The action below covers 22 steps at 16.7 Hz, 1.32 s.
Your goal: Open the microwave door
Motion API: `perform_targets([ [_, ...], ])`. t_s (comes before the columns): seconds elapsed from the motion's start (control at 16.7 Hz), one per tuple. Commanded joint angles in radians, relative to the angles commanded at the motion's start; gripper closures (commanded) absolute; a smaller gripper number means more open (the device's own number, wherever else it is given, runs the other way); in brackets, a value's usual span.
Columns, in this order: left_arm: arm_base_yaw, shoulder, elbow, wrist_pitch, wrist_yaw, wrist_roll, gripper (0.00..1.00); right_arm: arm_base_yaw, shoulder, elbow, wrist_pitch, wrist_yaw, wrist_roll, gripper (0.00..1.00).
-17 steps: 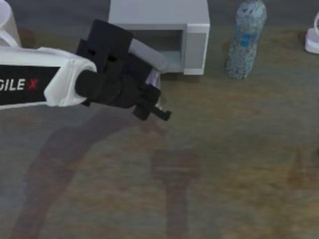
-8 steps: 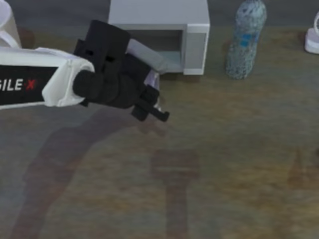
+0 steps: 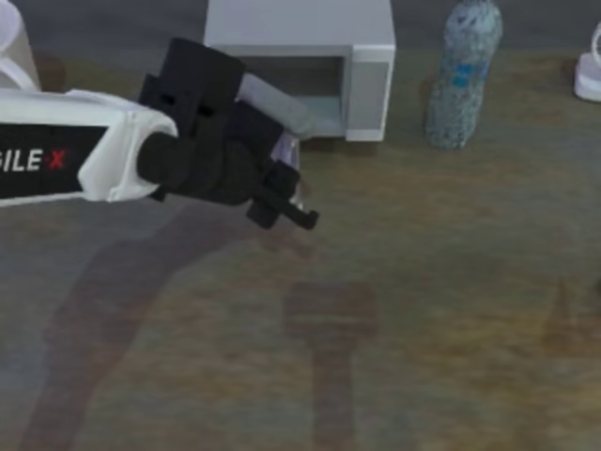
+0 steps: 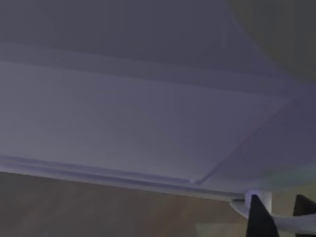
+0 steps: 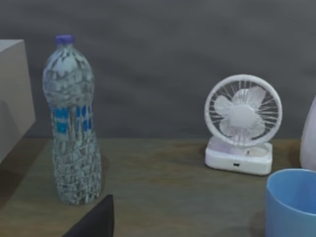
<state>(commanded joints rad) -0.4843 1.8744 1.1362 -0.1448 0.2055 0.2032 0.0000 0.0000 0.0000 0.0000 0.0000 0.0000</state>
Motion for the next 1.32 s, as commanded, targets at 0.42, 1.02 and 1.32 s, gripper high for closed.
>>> perform_targets([
  [0.42,0.000,0.000,0.000,0.000,0.000,0.000,1.00,0.000,0.000,0.000,0.000,0.000,0.000,0.00],
  [1.02,0.031,-0.017,-0.016,-0.015,0.063,0.078,1.00,0.000,0.000,0.000,0.000,0.000,0.000,0.00],
  [1.32,0.045,-0.022,-0.025,-0.024,0.083,0.107,1.00,0.000,0.000,0.000,0.000,0.000,0.000,0.00],
])
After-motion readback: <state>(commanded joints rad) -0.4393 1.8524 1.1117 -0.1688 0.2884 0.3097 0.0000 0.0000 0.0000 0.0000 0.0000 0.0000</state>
